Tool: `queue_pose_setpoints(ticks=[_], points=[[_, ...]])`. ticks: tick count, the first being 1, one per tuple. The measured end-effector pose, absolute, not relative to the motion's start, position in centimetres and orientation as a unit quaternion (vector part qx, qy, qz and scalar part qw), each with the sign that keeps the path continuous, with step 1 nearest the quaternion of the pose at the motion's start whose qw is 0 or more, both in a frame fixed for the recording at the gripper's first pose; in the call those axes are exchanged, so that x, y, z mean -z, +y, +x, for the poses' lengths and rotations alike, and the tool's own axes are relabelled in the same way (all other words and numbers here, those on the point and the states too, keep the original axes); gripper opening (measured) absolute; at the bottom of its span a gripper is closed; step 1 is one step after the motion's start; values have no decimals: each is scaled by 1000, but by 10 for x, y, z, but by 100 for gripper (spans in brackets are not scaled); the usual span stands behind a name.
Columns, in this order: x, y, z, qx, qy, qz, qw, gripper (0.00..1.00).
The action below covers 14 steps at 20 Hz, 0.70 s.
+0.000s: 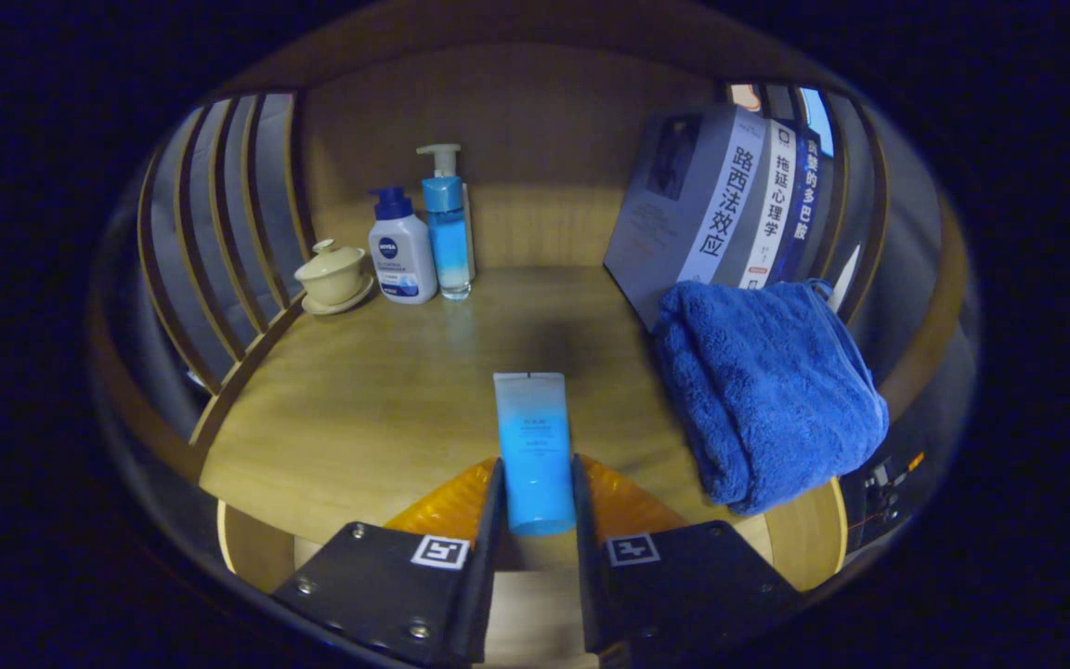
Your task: Pull open the drawer, take out the items inside it, and place them on the countertop above the cabinet.
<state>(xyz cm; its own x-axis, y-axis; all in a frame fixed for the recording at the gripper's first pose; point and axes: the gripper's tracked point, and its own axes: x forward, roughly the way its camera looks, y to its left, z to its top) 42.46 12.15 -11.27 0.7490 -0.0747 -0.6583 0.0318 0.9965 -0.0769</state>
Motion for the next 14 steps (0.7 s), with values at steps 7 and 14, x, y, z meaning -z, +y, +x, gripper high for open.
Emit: queue_pose_setpoints(ticks=[7,14], points=[[59,134,356,35,255,-2,966,65],[54,127,244,61,211,3,976,65]])
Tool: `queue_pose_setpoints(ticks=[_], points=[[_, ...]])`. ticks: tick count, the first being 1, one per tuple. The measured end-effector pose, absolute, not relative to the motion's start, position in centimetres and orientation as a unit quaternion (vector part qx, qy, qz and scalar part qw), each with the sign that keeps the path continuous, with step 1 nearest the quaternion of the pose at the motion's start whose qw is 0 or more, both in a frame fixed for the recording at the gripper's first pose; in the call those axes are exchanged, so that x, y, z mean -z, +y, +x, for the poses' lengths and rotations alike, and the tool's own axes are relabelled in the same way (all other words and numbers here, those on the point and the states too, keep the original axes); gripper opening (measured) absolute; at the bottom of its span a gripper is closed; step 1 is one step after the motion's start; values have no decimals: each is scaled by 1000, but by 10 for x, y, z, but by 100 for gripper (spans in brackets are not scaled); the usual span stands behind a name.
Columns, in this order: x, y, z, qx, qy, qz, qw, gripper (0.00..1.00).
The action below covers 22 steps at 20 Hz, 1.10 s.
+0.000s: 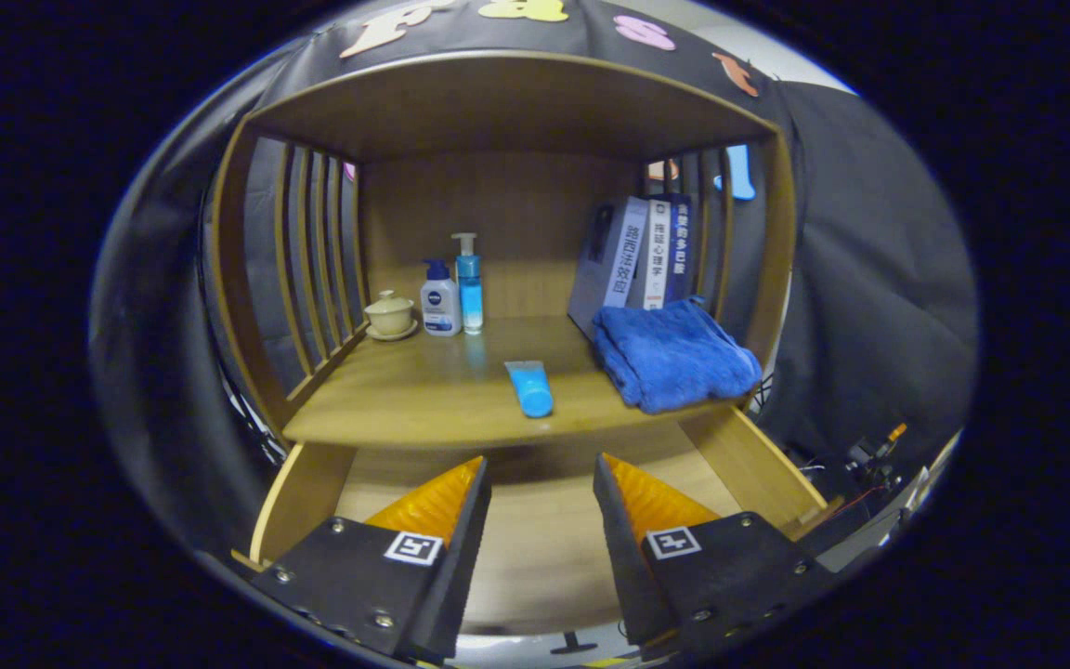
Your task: Pull open the drawer, take out the items inside it, and place them on the countertop above the cabinet.
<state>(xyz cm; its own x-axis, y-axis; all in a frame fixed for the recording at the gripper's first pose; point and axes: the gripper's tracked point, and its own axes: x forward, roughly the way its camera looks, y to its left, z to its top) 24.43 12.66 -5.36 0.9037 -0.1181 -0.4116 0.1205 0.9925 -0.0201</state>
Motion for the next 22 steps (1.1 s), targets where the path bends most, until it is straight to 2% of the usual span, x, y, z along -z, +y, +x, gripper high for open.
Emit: queue_pose_setpoints(ticks=[6,11,22], points=[[79,128,172,42,188,14,981,65],[115,133,139,27,206,20,978,65],[140,130,156,-6,200,43,979,65]])
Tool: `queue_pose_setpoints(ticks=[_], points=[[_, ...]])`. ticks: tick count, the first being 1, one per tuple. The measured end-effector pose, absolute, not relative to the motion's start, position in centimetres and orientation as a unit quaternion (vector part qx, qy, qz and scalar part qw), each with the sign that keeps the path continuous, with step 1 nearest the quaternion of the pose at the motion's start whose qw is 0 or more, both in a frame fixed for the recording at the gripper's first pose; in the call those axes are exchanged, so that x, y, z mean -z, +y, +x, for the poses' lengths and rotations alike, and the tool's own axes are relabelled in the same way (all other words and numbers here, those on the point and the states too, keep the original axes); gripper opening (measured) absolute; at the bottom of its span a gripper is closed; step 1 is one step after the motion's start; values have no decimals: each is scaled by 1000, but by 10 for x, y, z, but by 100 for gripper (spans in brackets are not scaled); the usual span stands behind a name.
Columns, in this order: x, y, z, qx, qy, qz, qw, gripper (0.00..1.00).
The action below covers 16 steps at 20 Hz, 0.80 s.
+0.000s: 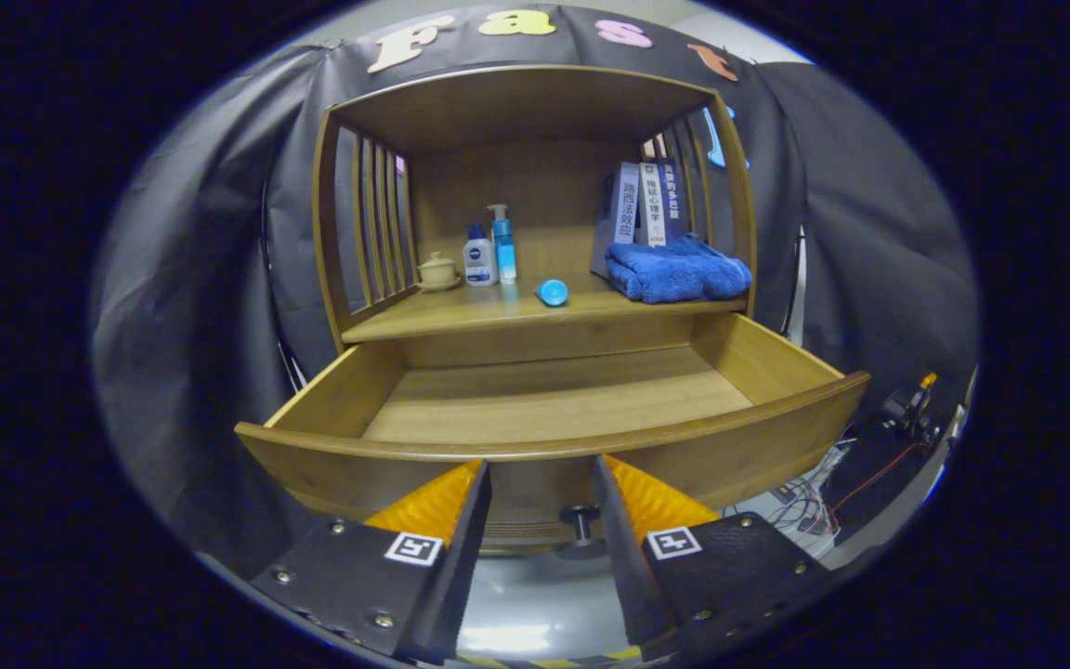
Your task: Pull open the drawer, take out the items inside it, and place them on the countertop above the cabinet.
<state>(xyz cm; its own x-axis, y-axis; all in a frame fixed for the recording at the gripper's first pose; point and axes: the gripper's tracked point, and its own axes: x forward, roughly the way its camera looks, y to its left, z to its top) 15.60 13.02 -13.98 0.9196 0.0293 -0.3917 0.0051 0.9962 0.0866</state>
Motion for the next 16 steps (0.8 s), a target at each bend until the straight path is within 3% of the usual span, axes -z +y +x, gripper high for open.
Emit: queue_pose_setpoints(ticks=[16], points=[[135,125,210,-28,187,46,981,66]])
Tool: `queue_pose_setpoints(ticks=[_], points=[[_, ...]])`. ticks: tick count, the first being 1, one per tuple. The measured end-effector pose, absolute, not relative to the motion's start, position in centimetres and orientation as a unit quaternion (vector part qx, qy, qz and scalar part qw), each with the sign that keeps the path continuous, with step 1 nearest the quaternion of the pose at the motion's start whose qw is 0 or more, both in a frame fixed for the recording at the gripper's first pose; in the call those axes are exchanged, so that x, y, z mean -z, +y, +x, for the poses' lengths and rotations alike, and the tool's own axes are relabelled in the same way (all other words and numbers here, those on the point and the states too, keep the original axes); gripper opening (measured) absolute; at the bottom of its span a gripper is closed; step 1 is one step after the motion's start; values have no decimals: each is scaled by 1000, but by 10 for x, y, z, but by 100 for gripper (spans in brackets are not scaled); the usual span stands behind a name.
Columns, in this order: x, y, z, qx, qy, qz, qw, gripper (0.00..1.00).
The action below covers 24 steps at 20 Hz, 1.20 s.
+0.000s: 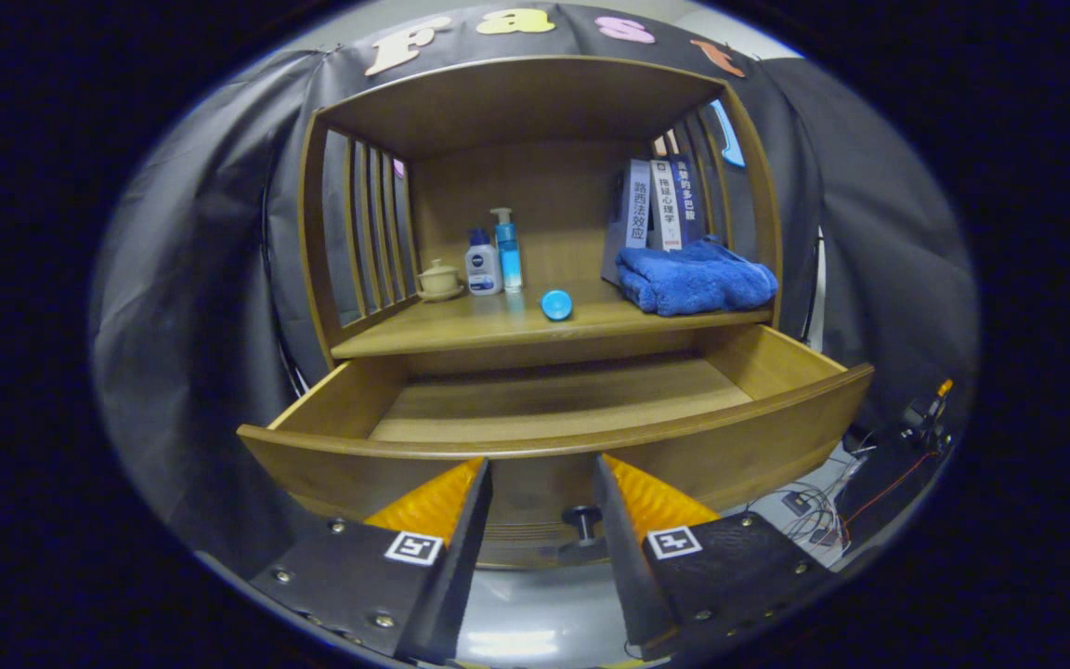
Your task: Pull open the drawer, take out the items inside it, and place them on the countertop above the cabinet.
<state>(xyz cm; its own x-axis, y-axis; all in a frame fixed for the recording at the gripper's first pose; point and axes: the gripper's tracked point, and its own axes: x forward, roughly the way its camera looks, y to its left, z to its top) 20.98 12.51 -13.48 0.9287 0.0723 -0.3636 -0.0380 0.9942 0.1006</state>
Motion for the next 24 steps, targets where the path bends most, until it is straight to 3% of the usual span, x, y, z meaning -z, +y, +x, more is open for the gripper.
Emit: queue_pose_setpoints(ticks=[13,24], points=[[151,136,294,-27,209,26,977,65],[148,134,323,-35,205,33,978,65]])
